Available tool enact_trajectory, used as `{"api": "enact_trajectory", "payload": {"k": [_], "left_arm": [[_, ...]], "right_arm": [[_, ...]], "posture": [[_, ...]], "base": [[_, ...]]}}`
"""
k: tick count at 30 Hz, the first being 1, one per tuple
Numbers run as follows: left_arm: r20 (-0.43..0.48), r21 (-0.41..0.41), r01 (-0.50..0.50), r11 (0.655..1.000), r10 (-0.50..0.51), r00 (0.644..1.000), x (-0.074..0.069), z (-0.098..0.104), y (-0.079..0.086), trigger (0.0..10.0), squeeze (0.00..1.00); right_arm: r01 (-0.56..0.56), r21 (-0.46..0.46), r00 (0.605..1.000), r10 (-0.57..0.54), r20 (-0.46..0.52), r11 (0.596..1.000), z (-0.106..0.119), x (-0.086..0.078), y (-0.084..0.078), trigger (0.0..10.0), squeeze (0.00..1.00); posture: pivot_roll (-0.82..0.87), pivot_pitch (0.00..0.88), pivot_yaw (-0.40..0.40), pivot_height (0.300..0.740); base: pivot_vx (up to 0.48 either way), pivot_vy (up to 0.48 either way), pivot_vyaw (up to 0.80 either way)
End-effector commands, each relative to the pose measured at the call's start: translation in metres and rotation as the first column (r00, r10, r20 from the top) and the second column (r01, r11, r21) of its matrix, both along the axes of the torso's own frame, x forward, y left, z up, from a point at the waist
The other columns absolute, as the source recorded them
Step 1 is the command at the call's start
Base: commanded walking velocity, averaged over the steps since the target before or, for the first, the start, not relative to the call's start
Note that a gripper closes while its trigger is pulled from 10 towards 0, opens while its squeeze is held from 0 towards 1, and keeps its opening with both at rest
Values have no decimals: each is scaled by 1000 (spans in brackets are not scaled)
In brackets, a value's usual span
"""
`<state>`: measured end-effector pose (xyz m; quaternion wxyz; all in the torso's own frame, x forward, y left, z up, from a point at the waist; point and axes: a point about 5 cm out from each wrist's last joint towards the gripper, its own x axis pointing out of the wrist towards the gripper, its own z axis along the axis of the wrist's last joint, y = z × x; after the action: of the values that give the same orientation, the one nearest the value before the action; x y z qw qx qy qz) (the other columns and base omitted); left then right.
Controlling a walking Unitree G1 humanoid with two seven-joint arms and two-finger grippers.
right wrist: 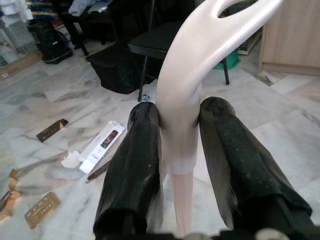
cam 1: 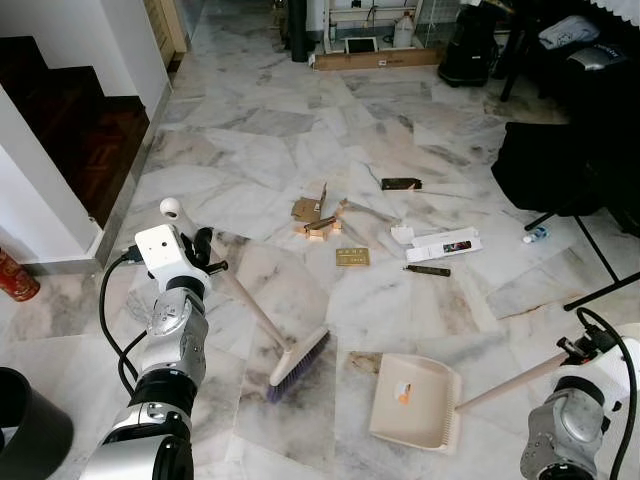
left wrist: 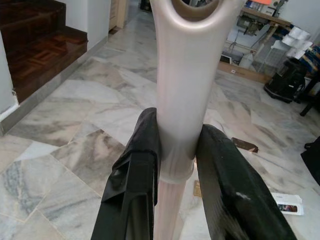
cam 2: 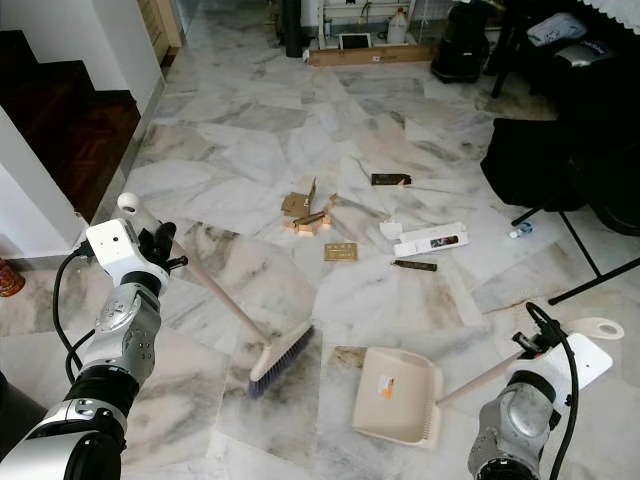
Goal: Sweep floor
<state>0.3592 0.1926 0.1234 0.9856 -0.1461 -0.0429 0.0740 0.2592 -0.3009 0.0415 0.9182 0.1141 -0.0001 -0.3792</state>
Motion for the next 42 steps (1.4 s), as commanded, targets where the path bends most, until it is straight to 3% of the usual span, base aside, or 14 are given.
{"api": "enact_trajectory", "payload": {"k": [1, 17, 18, 19, 20, 21, 22, 39, 40, 41, 42], "left_arm": [[68, -2, 9, 1000, -9, 998, 6, 19, -2, 10000, 0], [66, 0, 12, 1000, -12, 998, 7, 20, -3, 10000, 0], [65, 0, 12, 1000, -12, 998, 7, 20, -3, 10000, 0], [65, -1, 12, 1000, -12, 998, 6, 20, -3, 10000, 0], [65, -1, 12, 1000, -12, 998, 6, 20, -3, 10000, 0], [65, -1, 12, 1000, -12, 998, 6, 20, -3, 10000, 0], [65, -2, 13, 1000, -13, 998, 6, 20, -3, 10000, 0], [59, -6, 20, 1000, -19, 998, 6, 18, -6, 10000, 0], [59, -6, 21, 1000, -21, 998, 7, 18, -6, 10000, 0], [59, -6, 22, 1000, -21, 998, 7, 18, -6, 10000, 0], [59, -6, 22, 1000, -22, 998, 7, 18, -6, 10000, 0]], "right_arm": [[-11, -32, 1000, 11, 13, 999, 5, 0, -3, 10000, 0], [-132, 22, 988, 134, -77, 991, -23, -4, 34, 10000, 0], [-148, 26, 986, 150, -76, 989, -24, -3, 38, 10000, 122], [-155, 25, 984, 157, -79, 988, -24, -3, 40, 10000, 451], [-161, 23, 983, 162, -82, 987, -25, -3, 40, 10000, 678], [-165, 23, 982, 167, -83, 986, -25, -3, 41, 10000, 804], [-166, 25, 983, 167, -81, 986, -25, -3, 42, 10000, 1000], [-161, 8, 982, 161, -96, 987, -24, -3, 38, 10000, 1000], [-173, 10, 979, 173, -107, 985, -25, -2, 40, 10000, 753], [-193, 10, 975, 193, -114, 981, -26, -2, 42, 10000, 118], [-207, 9, 971, 206, -119, 978, -26, -1, 43, 10000, 118]], "posture": [[-53, 46, 37, 740], [-47, 49, 38, 740], [-47, 49, 38, 740], [-47, 50, 38, 740], [-47, 49, 37, 740], [-47, 49, 37, 740], [-47, 49, 37, 740], [-57, 28, 35, 740], [-57, 25, 35, 740], [-57, 23, 35, 740], [-57, 23, 35, 740]], "base": [[0, 0, 0], [0, 0, 0], [0, 0, 0], [0, 0, 0], [0, 0, 0], [0, 0, 0], [0, 0, 0], [0, 0, 0], [0, 0, 0], [0, 0, 0], [0, 0, 0]]}}
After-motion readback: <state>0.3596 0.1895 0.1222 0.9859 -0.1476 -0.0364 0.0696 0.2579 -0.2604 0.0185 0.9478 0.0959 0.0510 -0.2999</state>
